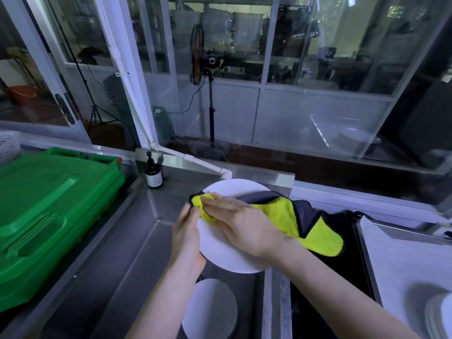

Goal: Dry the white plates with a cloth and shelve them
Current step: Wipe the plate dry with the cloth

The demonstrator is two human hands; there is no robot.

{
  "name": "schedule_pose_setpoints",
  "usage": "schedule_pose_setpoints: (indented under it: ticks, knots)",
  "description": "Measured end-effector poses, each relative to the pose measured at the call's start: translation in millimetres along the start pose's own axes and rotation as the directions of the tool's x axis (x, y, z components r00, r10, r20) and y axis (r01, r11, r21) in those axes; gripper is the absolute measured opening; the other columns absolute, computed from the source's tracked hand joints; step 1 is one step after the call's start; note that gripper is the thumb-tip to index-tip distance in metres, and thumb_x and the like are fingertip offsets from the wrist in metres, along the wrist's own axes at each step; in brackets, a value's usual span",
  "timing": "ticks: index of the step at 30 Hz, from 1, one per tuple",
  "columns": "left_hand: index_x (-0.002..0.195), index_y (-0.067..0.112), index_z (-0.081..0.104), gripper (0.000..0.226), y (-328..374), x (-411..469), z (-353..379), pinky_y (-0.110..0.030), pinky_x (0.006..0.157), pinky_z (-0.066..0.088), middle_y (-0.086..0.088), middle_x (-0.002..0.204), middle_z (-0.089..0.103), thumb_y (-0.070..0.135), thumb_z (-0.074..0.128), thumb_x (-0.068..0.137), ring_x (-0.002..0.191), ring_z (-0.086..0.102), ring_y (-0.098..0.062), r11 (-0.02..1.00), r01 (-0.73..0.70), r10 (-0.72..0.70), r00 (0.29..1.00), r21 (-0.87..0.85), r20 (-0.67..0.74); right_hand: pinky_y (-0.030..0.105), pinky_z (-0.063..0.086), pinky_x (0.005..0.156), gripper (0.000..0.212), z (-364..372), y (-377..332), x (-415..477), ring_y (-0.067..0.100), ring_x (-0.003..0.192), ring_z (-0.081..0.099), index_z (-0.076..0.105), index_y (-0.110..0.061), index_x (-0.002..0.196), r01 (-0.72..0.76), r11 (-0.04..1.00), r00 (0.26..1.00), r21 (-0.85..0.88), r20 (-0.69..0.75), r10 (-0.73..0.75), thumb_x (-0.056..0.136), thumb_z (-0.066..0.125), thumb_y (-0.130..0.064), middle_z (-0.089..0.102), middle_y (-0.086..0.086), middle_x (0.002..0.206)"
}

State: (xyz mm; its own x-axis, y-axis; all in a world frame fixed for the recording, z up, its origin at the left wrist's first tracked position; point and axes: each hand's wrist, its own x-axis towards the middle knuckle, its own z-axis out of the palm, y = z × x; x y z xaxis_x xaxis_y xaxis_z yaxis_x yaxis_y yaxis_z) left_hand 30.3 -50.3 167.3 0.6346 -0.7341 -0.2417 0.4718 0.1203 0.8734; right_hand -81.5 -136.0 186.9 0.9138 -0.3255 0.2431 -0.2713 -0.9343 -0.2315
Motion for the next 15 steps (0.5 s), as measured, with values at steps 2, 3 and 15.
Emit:
schedule_pose_setpoints:
  ticks: [2, 3, 15]
  knots:
    - [0.12, 0.029, 0.068, 0.032, -1.9, 3.7, -4.8, -0.028, 0.077, 0.055, -0.003, 0.117, 0.075, 0.011, 0.045, 0.106, 0.095, 0.072, -0.014, 1.0, 0.008, -0.009, 0.999, -0.022, -0.036, 0.025, 0.022, 0.119, 0.045, -0.5, -2.7, -8.6, 0.011, 0.147, 0.025, 0.048, -0.018, 0.144, 0.018, 0.998, 0.999, 0.059, 0.033, -0.02, 0.1, 0.042, -0.009, 0.036, -0.008, 0.155]
    - [0.122, 0.031, 0.066, 0.034, -1.1, 5.9, -6.5, -0.025, 0.073, 0.056, 0.002, 0.112, 0.076, 0.011, 0.044, 0.106, 0.091, 0.073, -0.01, 1.0, 0.004, -0.005, 0.998, -0.024, -0.061, 0.025, 0.024, 0.118, 0.045, -1.0, -2.4, -14.9, 0.01, 0.147, 0.026, 0.048, -0.018, 0.144, 0.011, 0.997, 0.999, 0.075, 0.04, -0.014, 0.1, 0.043, -0.008, 0.036, -0.009, 0.155]
    - [0.106, 0.055, 0.072, 0.041, 18.4, 2.7, -3.5, -0.016, 0.066, 0.055, 0.028, 0.111, 0.072, 0.02, 0.051, 0.101, 0.096, 0.068, 0.007, 0.99, -0.073, 0.073, 0.997, 0.12, 0.002, 0.031, 0.022, 0.119, 0.047, -8.0, 39.2, -27.8, 0.013, 0.149, 0.017, 0.033, -0.017, 0.151, -0.285, 0.957, 0.944, -0.054, -0.186, 0.271, 0.105, 0.041, -0.018, 0.022, -0.007, 0.159]
